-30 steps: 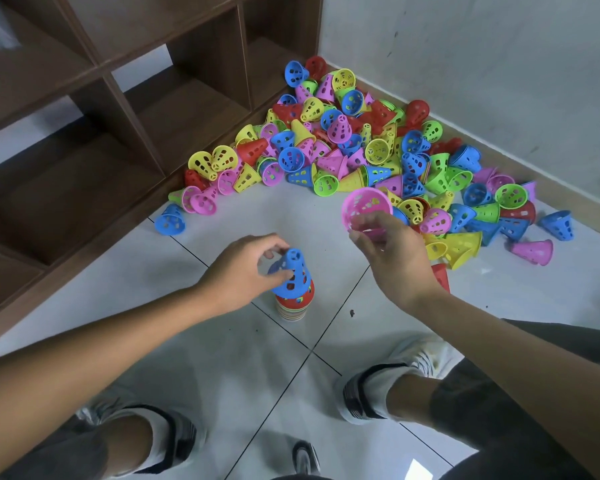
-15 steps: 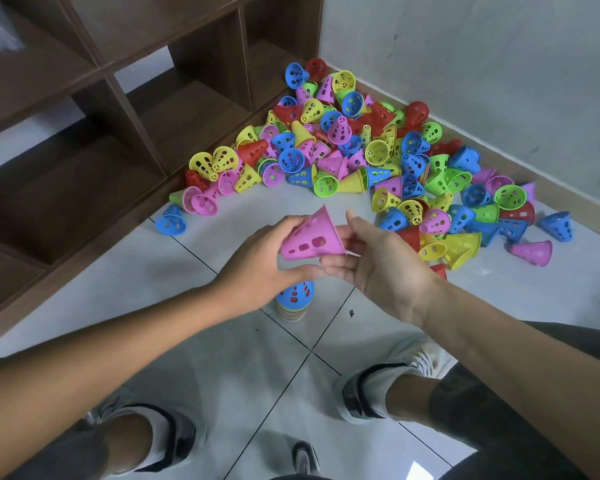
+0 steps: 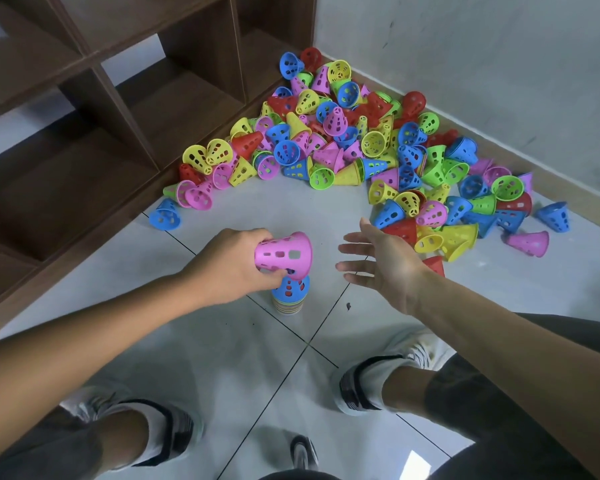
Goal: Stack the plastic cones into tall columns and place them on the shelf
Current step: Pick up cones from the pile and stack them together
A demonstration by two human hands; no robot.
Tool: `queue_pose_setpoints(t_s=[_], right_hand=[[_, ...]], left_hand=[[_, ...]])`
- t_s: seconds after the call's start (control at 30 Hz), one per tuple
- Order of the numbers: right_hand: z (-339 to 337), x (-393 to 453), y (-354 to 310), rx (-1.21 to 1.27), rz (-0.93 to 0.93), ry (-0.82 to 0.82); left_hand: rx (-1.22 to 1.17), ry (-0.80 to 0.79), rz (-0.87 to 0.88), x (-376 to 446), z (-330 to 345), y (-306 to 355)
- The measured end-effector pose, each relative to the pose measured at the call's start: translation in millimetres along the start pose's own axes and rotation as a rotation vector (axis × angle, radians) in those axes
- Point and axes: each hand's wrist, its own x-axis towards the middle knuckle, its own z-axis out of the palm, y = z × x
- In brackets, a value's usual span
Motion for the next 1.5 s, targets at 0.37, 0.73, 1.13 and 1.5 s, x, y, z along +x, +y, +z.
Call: queue_pose_setpoints(t_s=[0.37, 0.73, 1.13, 1.5], right_hand=[[-6.0, 18.7, 10.5, -0.071, -0.026, 0.005], [-27.1, 98.8, -0.8, -0.480, -0.211, 0.155], [-94.9, 219.1, 2.0, -1.271, -0.380, 0.329], [-127.4, 292.6, -9.2, -1.521, -0.334, 0.291]], left_hand=[[0.263, -0.156, 0.011, 13.1, 2.9, -8.1], [0.019, -0.160, -0.038, 34.7, -6.8, -24.2], [0.024, -0.091, -0.142, 143.3, 4.8, -85.5], [0.214, -0.026, -0.096, 283.5, 63.1, -109.8]])
